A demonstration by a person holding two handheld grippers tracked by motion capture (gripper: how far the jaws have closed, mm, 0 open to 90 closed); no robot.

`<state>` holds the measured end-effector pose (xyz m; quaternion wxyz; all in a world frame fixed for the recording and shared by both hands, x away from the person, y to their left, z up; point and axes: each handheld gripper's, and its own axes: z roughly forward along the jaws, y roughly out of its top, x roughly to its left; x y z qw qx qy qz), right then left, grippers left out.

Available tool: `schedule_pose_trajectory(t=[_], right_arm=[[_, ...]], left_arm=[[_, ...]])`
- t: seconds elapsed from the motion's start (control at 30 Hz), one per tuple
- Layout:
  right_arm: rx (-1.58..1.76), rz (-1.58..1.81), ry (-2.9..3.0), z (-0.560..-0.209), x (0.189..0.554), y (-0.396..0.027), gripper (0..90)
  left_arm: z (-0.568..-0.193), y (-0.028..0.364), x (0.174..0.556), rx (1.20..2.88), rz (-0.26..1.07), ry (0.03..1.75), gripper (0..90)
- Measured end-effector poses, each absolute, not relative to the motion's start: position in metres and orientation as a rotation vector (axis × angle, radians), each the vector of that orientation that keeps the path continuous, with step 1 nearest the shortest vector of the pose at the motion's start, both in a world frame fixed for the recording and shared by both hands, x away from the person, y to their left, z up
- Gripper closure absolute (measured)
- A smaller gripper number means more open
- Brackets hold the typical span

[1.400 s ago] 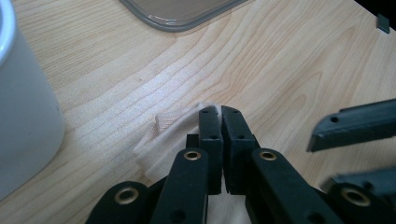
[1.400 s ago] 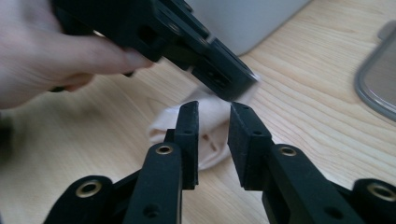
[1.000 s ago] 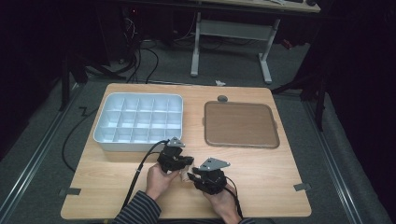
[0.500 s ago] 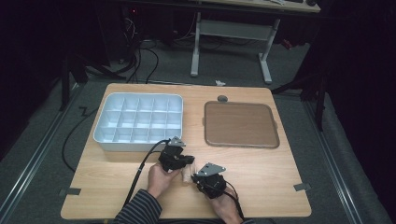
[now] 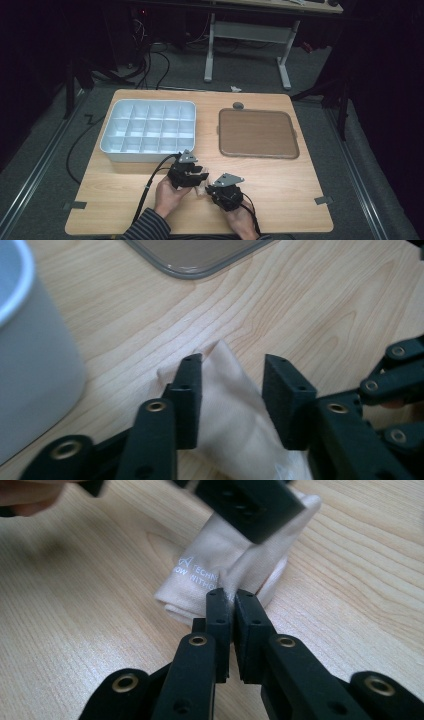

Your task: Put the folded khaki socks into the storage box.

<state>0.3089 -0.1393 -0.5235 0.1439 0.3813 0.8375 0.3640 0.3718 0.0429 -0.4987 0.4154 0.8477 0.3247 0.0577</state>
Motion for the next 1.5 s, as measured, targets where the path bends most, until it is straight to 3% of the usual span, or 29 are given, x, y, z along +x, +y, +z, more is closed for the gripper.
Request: schedule_pose_trajectory(t=[0.23, 0.4, 1.03, 1.07, 1.17, 1.5], right_arm=[[1.106, 1.047, 2.415, -0.524, 0.309, -0.138, 85.7], [1.088, 1.052, 2.428, -0.524, 0.310, -0.138, 84.3], [1.080, 1.043, 2.420, -0.529, 0.312, -0.138, 84.2], [1.082, 1.047, 2.417, -0.529, 0.312, -0.138, 83.2], [1.078, 1.030, 2.404, -0.529, 0.312, -0.137, 68.1], [1.098, 1.071, 2.354, -0.523, 0.307, -0.151, 57.0]], left_arm=[[-0.504, 0.052, 0.351, 2.134, 0.169, 0.899, 50.0], [-0.518, 0.055, 0.351, 2.099, 0.104, 0.953, 50.6], [-0.522, 0.056, 0.359, 2.099, 0.120, 0.975, 51.3], [-0.522, 0.057, 0.361, 2.099, 0.116, 0.974, 50.9], [-0.522, 0.060, 0.363, 2.098, 0.103, 0.981, 49.3], [-0.512, 0.064, 0.365, 2.110, 0.114, 0.962, 46.3]])
